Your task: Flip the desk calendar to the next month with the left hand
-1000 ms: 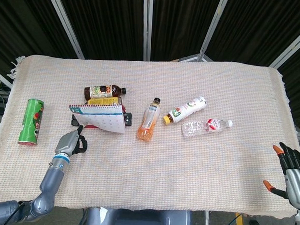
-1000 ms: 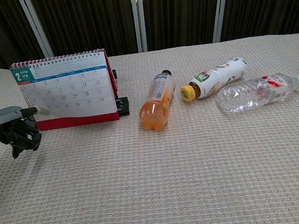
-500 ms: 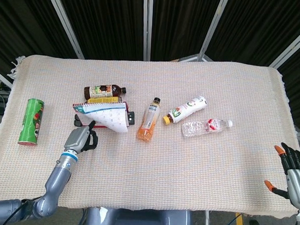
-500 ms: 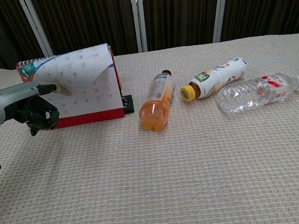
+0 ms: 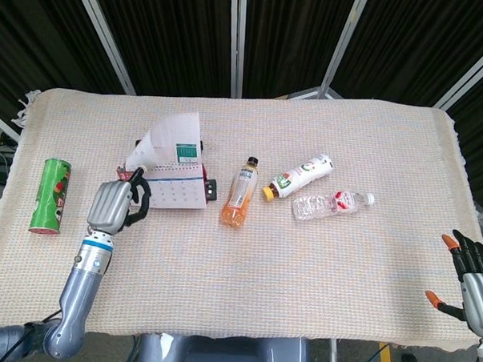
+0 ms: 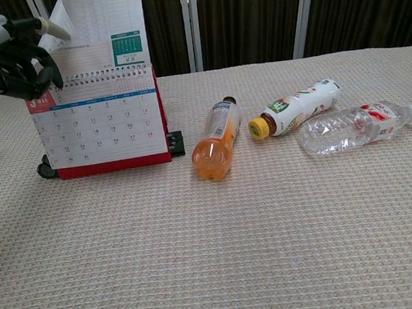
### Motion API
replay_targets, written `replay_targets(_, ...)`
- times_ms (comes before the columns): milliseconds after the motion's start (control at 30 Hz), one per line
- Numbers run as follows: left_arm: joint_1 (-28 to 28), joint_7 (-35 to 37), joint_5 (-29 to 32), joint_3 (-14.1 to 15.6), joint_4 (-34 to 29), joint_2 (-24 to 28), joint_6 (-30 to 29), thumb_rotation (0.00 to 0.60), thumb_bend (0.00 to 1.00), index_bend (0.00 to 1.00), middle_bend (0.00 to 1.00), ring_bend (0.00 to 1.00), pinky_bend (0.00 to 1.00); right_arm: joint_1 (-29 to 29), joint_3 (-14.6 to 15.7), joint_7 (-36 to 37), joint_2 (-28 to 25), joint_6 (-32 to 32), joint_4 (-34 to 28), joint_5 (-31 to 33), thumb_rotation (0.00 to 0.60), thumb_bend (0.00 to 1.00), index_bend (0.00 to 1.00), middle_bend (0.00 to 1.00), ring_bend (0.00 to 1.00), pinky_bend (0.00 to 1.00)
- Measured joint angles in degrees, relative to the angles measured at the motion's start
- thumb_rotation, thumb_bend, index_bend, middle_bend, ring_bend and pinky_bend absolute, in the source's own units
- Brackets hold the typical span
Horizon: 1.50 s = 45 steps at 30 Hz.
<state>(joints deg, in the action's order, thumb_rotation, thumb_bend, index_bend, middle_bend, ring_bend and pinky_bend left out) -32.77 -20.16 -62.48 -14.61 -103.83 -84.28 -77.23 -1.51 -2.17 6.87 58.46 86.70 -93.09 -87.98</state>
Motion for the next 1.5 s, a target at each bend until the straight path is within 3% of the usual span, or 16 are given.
replay_targets(133,-0.6,-2.5,-2.9,-0.6,4.2,-0.3,-2.0,0.6,0.56,0.11,0.23,0.33,0.39,-0.1,-0.2,0.3,0.0,-0.3,0.2,0.5,0.6,0.09,0.0,0.0,0.0,0.0)
replay_targets(267,-1.5,-6.0,-1.1,-0.9,5.4,0.3,0.3,0.6,0.25,0.0,0.01,0.05,0.14,-0.3,-0.3,0.5,0.0,-0.8,0.5,0.9,0.6,0.09,0.0,0.0,0.0,0.0)
replay_targets(367,-2.2,-7.8,3.1,-1.2,5.4,1.3,3.3,0.6,0.08,0.0,0.0,0.0,0.04,-0.4,-0.4,0.6,0.1,-1.2,0.7,1.2,0.6,0.09,0.0,0.0,0.0,0.0)
replay_targets(467,-3.1,-9.7,8.3,-1.5,5.1,2.6,6.8,0.6,0.0,0.0,0.0,0.0,0.0,-0.5,-0.5,0.8,0.2,-1.4,0.9,1.4,0.6,0.09,0.0,0.0,0.0,0.0)
replay_targets(600,-4.3,-11.9,14.5,-1.6,5.2,4.3,11.1,0.6,0.0,0.0,0.0,0.0,0.01,-0.5,-0.4,0.9,0.2,-1.4,1.0,1.3,0.6,0.09,0.0,0.0,0.0,0.0)
replay_targets(700,-5.0,-12.7,18.8,-1.3,5.8,5.1,13.9,0.6,0.0,0.0,0.0,0.03,0.1,-0.4,-0.4,0.9,0.3,-1.2,0.9,1.1,0.6,0.09,0.0,0.0,0.0,0.0)
replay_targets(833,-5.9,-12.9,23.8,-0.7,6.6,6.4,17.7,0.6,0.0,0.0,0.0,0.08,0.14,-0.4,-0.2,0.7,0.3,-1.0,0.7,0.7,0.6,0.09,0.0,0.0,0.0,0.0)
replay_targets(933,-6.0,-12.0,23.6,-0.6,6.9,6.8,18.0,0.6,0.0,0.0,0.0,0.05,0.11,-0.3,-0.2,0.7,0.3,-0.8,0.7,0.6,0.6,0.09,0.0,0.0,0.0,0.0)
replay_targets(1067,-5.4,-8.8,19.5,-0.8,7.0,6.8,15.6,0.6,0.0,0.0,0.0,0.0,0.04,-0.2,-0.2,0.6,0.3,-0.5,0.6,0.2,0.6,0.09,0.0,0.0,0.0,0.0)
replay_targets(1300,-2.8,-1.4,6.1,-0.5,7.6,6.5,8.2,0.6,0.02,0.0,0.0,0.0,0.02,-0.1,-0.1,0.4,0.3,-0.3,0.6,0.2,0.6,0.09,0.0,0.0,0.0,0.0)
replay_targets(1500,2.9,0.1,-6.5,4.9,6.9,7.8,-1.1,0.6,0.02,0.0,0.0,0.0,0.0,-0.1,-0.3,-0.1,0.4,-0.1,0.8,0.4,0.6,0.09,0.0,0.0,0.0,0.0)
